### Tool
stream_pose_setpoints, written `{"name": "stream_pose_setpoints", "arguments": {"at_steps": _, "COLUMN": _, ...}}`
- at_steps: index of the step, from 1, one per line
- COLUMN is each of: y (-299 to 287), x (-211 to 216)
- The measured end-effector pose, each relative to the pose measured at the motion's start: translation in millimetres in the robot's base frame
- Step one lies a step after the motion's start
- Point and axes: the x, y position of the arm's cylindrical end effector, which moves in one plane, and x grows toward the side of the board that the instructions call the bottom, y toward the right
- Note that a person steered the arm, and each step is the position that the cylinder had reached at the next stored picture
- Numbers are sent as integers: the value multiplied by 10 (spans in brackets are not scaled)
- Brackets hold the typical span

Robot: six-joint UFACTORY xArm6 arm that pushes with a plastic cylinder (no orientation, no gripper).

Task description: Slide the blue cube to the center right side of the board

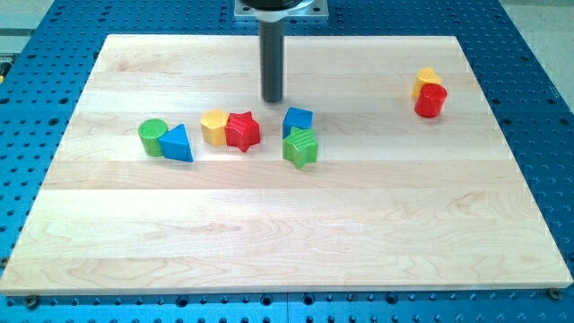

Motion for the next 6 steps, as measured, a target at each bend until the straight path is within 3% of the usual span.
{"name": "stream_pose_setpoints", "arguments": {"at_steps": 1, "y": -42, "x": 508}}
{"name": "stream_pose_setpoints", "arguments": {"at_steps": 2, "y": 23, "x": 540}}
{"name": "stream_pose_setpoints", "arguments": {"at_steps": 4, "y": 1125, "x": 235}}
{"name": "stream_pose_setpoints", "arguments": {"at_steps": 6, "y": 1854, "x": 220}}
